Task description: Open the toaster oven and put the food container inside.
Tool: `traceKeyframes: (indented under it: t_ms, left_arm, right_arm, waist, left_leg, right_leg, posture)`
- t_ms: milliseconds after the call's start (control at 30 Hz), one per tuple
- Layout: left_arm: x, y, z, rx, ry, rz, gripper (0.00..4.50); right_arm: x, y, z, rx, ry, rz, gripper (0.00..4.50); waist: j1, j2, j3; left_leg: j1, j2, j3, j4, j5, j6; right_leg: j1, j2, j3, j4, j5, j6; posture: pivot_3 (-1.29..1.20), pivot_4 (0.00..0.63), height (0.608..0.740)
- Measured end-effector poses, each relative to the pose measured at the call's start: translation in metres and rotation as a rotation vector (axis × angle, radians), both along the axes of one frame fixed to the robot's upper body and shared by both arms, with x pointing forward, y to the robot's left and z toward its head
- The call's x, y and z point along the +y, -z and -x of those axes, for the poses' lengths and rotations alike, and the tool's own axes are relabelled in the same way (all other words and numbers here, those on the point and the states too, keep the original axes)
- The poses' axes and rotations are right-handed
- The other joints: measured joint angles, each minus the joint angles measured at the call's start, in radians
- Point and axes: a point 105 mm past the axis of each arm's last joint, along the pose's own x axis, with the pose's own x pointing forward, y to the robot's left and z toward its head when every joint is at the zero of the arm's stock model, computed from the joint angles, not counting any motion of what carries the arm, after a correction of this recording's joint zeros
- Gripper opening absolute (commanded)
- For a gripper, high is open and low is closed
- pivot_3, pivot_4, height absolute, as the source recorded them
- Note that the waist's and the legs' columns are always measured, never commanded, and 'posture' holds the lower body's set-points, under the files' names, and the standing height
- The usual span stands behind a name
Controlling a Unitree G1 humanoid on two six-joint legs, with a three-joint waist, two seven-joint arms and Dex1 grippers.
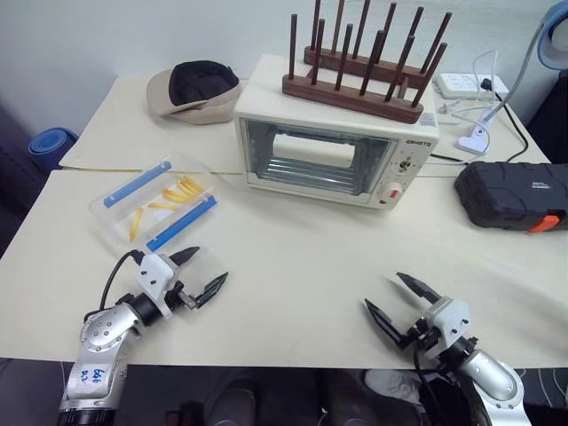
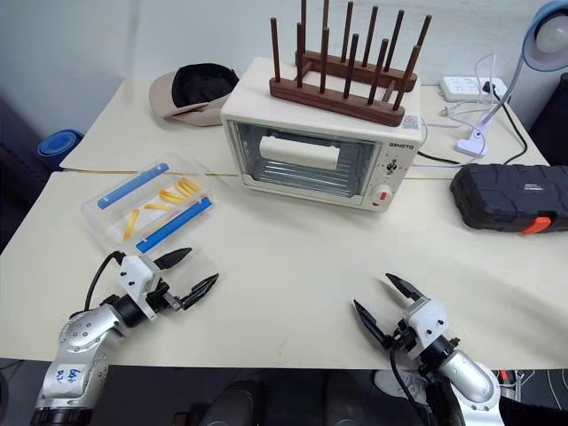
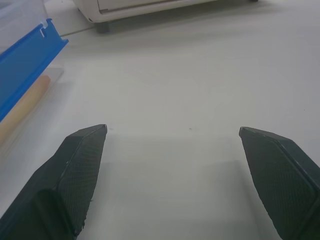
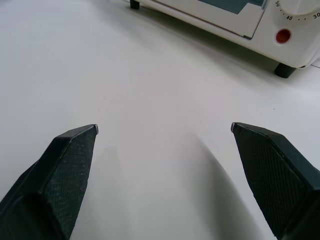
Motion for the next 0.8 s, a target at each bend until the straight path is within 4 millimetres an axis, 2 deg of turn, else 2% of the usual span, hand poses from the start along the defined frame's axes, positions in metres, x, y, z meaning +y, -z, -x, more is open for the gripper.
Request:
traceKeyframes:
  t_ms: [100,167,233,267,367,433,567,800]
  left_arm:
    - [0.001,-0.005,0.001,0.007,0.015,0.0,4.5]
    - [0.003,-0.014,0.001,0.013,0.035,0.019,4.5]
    - [0.008,-0.031,0.001,0.019,0.073,0.06,4.5]
    - [0.012,-0.046,0.0,0.012,0.105,0.094,4.5]
    - [0.018,-0.073,0.0,-0.007,0.153,0.118,4.5]
    - [0.016,-0.084,0.001,-0.025,0.178,0.116,4.5]
    - [0.011,-0.092,-0.001,-0.017,0.206,0.125,4.5]
    - [0.004,-0.091,0.001,-0.007,0.21,0.149,4.5]
  right_arm:
    - [0.005,-0.008,-0.008,-0.006,-0.021,-0.037,4.47]
    - [0.012,-0.021,-0.018,-0.014,-0.045,-0.079,4.47]
    - [0.02,-0.044,-0.032,-0.054,-0.066,-0.115,4.47]
    - [0.024,-0.062,-0.045,-0.077,-0.07,-0.13,4.47]
    - [0.029,-0.092,-0.07,-0.09,-0.074,-0.114,4.47]
    - [0.032,-0.104,-0.077,-0.1,-0.088,-0.102,4.47]
    - [0.057,-0.134,-0.1,-0.108,-0.145,-0.101,4.47]
    - [0.09,-0.154,-0.11,-0.104,-0.226,-0.112,4.47]
  waist:
    - [0.001,0.0,0.0]
    - [-0.001,0.001,0.0]
    - [-0.002,0.001,0.0]
    - [-0.001,0.001,0.001]
    - [0.0,0.002,0.001]
    - [0.001,0.002,0.001]
    - [-0.001,0.003,0.002]
    - [-0.005,0.003,0.002]
  left_leg:
    - [0.0,0.0,0.0,0.0,0.0,0.0]
    - [0.0,0.001,0.0,0.0,0.0,0.0]
    - [-0.001,0.002,-0.001,0.0,0.001,-0.001]
    - [0.0,0.002,-0.001,0.0,0.001,-0.001]
    - [-0.002,0.002,-0.001,0.001,0.001,-0.002]
    - [-0.001,0.002,-0.001,0.0,0.002,-0.003]
    - [-0.004,0.002,0.0,0.0,0.003,-0.005]
    - [-0.006,0.003,0.002,-0.001,0.002,-0.005]
  right_leg:
    - [0.0,0.0,0.0,0.0,0.0,0.0]
    - [-0.001,0.0,0.0,0.001,0.0,0.0]
    - [-0.001,0.001,0.0,0.001,0.001,-0.001]
    - [-0.001,0.001,-0.001,0.001,0.001,-0.002]
    - [-0.002,0.001,-0.001,0.001,0.001,-0.003]
    - [-0.002,0.001,-0.001,0.0,0.001,-0.003]
    - [-0.005,0.001,-0.001,-0.002,0.001,-0.003]
    - [-0.007,0.001,-0.001,-0.002,0.001,-0.002]
  posture:
    - [0.0,0.15,0.74]
    - [0.0,0.15,0.74]
    - [0.0,0.15,0.74]
    - [0.0,0.15,0.74]
    - [0.0,0.15,0.74]
    - [0.0,0.15,0.74]
    - [0.0,0.15,0.74]
    - [0.0,0.15,0.74]
